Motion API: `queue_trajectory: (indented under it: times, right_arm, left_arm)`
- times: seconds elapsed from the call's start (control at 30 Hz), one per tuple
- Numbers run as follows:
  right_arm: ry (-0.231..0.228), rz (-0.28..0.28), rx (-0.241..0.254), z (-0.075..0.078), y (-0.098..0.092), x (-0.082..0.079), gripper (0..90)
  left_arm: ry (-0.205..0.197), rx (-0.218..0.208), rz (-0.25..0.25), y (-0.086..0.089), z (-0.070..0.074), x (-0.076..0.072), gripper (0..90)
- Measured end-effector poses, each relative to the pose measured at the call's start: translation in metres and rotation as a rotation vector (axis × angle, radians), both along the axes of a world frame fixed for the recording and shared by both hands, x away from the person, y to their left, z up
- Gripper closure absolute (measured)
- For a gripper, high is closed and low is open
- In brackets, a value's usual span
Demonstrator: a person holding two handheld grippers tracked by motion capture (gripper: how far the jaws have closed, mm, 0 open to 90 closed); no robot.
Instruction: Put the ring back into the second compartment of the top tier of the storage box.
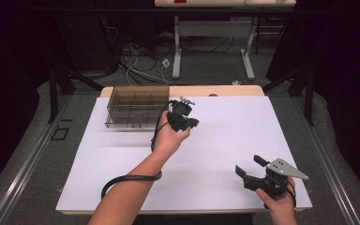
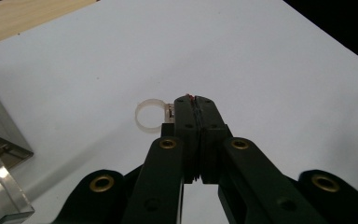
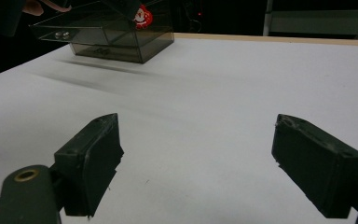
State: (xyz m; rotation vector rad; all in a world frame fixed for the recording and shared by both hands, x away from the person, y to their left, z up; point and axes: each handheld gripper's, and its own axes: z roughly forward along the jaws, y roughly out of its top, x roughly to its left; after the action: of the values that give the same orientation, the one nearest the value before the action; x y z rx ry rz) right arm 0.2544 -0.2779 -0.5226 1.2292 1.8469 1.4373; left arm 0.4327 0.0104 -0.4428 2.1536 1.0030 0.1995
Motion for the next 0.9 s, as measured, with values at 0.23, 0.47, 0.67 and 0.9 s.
queue_trajectory:
  times: [0.23, 0.47, 0.67, 0.9]
  right_arm:
    - [0.001, 0.002, 0.003, 0.000, 0.000, 0.000, 15.0]
    - [0.001, 0.002, 0.003, -0.001, 0.000, 0.002, 15.0]
    - [0.025, 0.006, -0.004, -0.003, 0.000, 0.003, 15.0]
    - [0.031, 0.010, -0.005, -0.004, 0.000, 0.004, 15.0]
  left_arm:
    - [-0.009, -0.002, 0.017, 0.011, 0.003, 0.002, 89.4]
    - [-0.008, -0.008, 0.036, 0.019, 0.006, 0.003, 89.4]
    - [-0.015, -0.005, 0.036, 0.022, 0.007, 0.003, 89.4]
    - [-0.022, 0.001, 0.031, 0.020, 0.005, 0.003, 89.4]
